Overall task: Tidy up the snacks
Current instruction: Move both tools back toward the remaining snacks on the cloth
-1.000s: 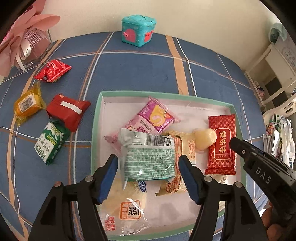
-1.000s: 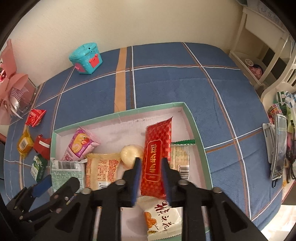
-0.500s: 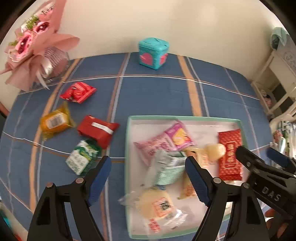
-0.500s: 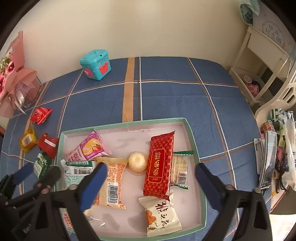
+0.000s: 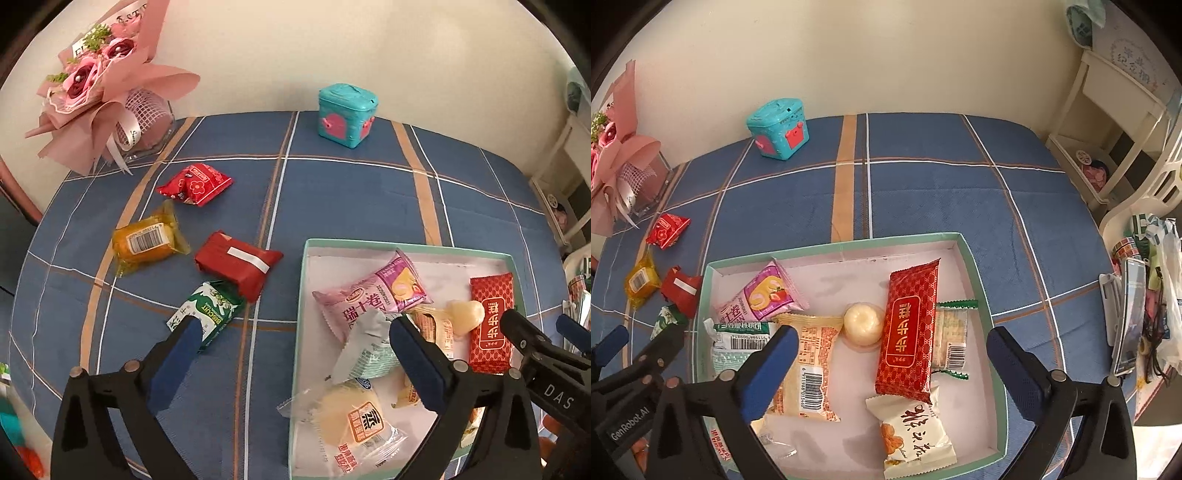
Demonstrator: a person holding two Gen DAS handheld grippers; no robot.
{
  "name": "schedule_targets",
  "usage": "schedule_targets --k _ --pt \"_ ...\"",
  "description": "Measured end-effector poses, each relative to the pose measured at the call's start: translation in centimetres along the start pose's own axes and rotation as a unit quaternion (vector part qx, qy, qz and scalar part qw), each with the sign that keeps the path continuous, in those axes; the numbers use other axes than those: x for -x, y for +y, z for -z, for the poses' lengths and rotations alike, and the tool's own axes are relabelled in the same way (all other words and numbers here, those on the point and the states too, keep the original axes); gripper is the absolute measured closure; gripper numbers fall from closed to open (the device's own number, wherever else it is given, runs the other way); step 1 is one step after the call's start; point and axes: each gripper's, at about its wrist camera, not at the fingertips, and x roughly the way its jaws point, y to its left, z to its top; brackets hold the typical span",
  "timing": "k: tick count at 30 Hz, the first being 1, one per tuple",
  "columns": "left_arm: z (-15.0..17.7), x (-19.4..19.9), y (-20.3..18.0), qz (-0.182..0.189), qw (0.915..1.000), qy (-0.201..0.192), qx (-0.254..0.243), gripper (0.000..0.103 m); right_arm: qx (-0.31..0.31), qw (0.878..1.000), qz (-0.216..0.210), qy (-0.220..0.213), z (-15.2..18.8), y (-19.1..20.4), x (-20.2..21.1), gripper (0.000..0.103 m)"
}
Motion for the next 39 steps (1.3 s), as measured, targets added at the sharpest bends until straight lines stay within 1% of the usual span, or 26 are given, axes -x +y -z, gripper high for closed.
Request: schedule_targets --k 3,9,16,22,25,35,39 --pt "0.0 0.0 0.1 -0.001 1.0000 -0.001 -0.001 0.002 -0.001 1.000 -0.001 -0.002 0.0 0.2 0.0 0.000" --pt "0.0 -0.1 0.2 -0.009 0.9998 0.000 -0.019 0.002 0.002 1.000 -0.004 0.005 0.1 1.5 -0.5 0.000" --pt "-0.2 -0.5 2.7 -0.032 0.9995 0.003 -0.005 0.002 0.024 1.000 -0.010 0.012 0.5 4.8 -1.1 0.000" --pt "-0.4 -0.8 6.3 -0.051 0.9985 0.008 0.019 0.002 0.043 0.999 -0.023 0.013 0.9 7.8 -1.3 0.000" --pt "-0.3 -1.0 8.3 -0.051 0.9980 0.013 0.034 0.002 0.056 0.998 -0.025 0.014 1.1 9.6 -1.4 0.000" --pt "0.1 -1.2 16.1 -0.077 0.9922 0.021 0.096 0.002 0.096 0.994 -0.054 0.018 2.4 15.9 -1.7 0.000" --pt "0.2 -1.1 18.5 -0.084 0.9897 0.023 0.114 0.002 0.102 0.993 -0.064 0.014 2.8 17.7 -1.4 0.000"
